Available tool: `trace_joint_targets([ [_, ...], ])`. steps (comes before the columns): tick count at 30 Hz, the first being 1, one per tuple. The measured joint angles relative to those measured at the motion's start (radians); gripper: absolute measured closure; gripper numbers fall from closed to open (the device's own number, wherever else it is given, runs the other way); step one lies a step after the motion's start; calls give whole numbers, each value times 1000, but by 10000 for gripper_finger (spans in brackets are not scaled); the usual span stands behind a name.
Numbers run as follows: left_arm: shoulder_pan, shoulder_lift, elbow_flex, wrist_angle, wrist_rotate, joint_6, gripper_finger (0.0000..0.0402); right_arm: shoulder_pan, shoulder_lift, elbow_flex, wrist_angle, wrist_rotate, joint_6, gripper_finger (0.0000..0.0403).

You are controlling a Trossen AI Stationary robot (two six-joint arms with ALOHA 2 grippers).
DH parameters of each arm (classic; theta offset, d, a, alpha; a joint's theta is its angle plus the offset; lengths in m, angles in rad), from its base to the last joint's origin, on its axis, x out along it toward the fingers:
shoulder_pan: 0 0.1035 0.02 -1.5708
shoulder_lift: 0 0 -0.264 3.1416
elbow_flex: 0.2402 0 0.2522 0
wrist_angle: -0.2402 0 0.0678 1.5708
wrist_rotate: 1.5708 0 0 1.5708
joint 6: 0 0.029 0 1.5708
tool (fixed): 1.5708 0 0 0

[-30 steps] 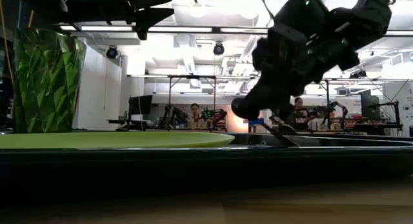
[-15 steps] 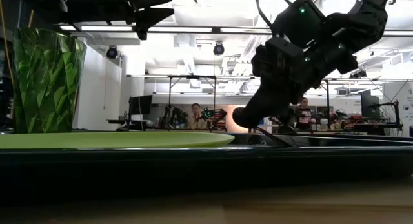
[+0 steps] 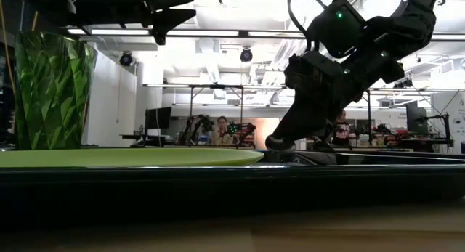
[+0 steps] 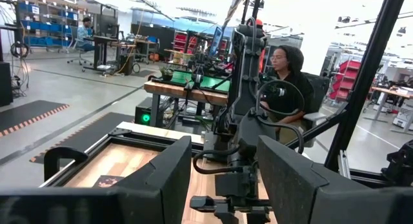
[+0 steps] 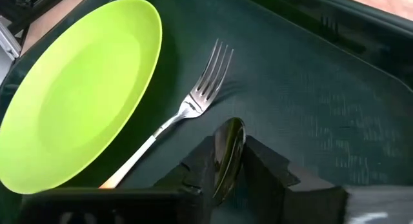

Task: Pick and place plate/cup/fork/spoon on tray
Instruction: Put the black spoon on the black tray to the right of the orange fork, then return to Home Position

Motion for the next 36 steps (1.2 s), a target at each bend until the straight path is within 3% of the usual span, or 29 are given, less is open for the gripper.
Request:
trace_joint_targets([
  [9,0,0,0,0,0,0,234,0,0,0,3,24,-23,305],
  [19,0,0,0,0,0,0,233,0,0,-1,15,130,-99,304],
  [27,0,0,0,0,0,0,234,-43,0,4,283,141,-257,304],
  [32,4,-35,0,-50,42,16,234,-108,-2,92,337,143,-361,304],
  [36,17,-147,0,-163,67,49,234,-145,-23,185,287,142,-421,304],
])
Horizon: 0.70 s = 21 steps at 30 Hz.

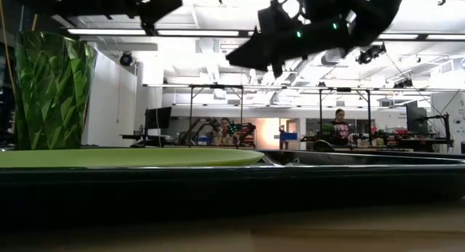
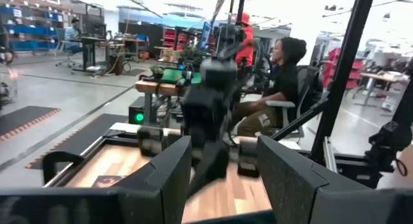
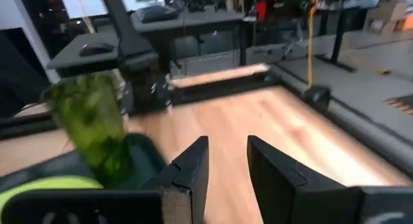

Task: Pick and place plate/cup/fork/spoon on tray
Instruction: Return to Home Position

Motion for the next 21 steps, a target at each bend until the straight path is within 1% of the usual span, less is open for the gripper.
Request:
trace_joint_targets([
  [4,6,-133,0,-160,-20,30,234,-18,-62,69,-111,-1,-31,304],
  [8,6,-255,0,-283,-24,39,234,-18,-143,83,-204,-2,-76,304],
  [11,6,-336,-39,-288,-30,39,234,-10,-208,82,-275,2,-96,304],
  [13,6,-392,-68,-288,-71,39,234,-5,-249,81,-314,7,-99,304],
  [16,6,-477,-105,-285,-125,26,234,-3,-310,48,-305,6,-101,304],
  [18,6,-522,-119,-289,-126,7,234,-3,-337,21,-288,6,-94,304],
  [21,5,-554,-128,-286,-124,-13,234,-3,-359,-25,-237,6,-91,304],
])
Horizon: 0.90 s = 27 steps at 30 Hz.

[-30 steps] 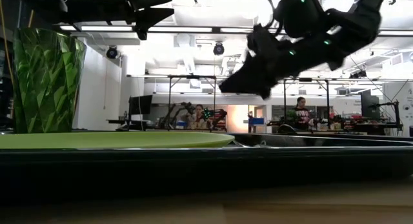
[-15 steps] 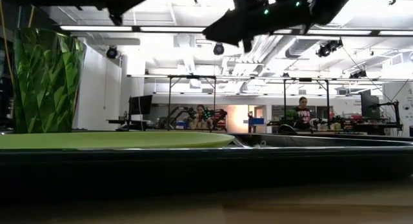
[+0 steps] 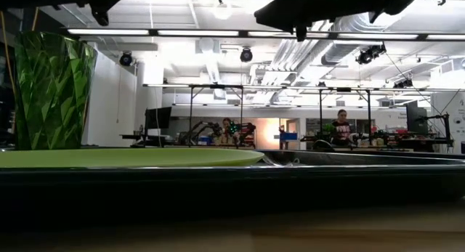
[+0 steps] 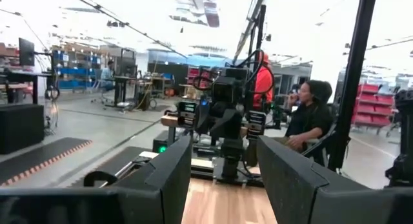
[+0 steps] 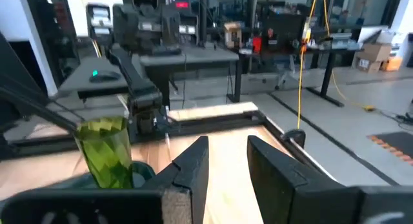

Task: Pick and place plate/cup/fork/spoon on tray
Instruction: Return to Home Position

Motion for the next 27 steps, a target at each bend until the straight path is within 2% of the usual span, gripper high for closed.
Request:
trace_joint_targets([
  [8,-3,24,-3,-35,5,-87,234,0,-7,-19,52,-7,25,304],
  [11,-23,58,-32,-48,50,-156,234,0,-7,-19,56,-8,21,304],
  [14,-68,70,-100,13,68,-196,234,0,-6,-19,56,-8,21,304],
  [19,-146,54,-231,168,36,-239,234,12,-6,-19,46,-12,45,304],
  [24,-176,-10,-255,199,23,-157,239,28,-6,-19,44,-13,37,304],
  [27,-192,-47,-286,196,13,-78,262,28,-6,-19,38,-16,27,304],
])
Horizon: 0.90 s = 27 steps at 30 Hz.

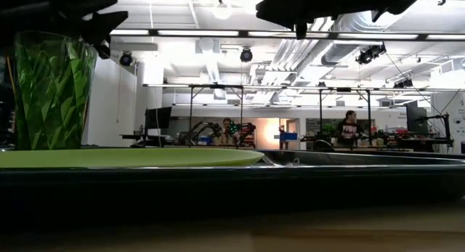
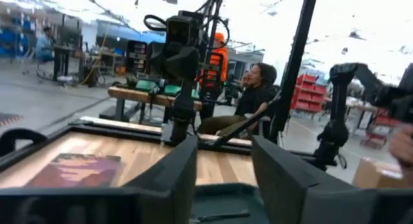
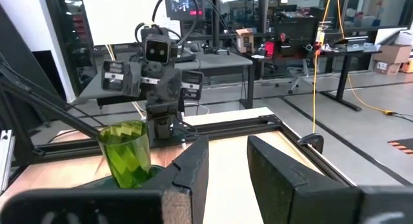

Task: Pick and place plate/cup/fork/spoon on tray
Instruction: Return to Home Position

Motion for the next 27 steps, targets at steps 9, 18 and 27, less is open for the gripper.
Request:
trace_joint_targets([
  [9,-74,-80,-76,76,-43,58,394,0,0,0,-16,1,0,304],
  [18,-214,-81,-76,-45,-375,163,401,0,0,0,-17,1,1,304],
  [27,-222,-91,-76,-134,-284,175,401,0,1,0,-33,3,2,304],
])
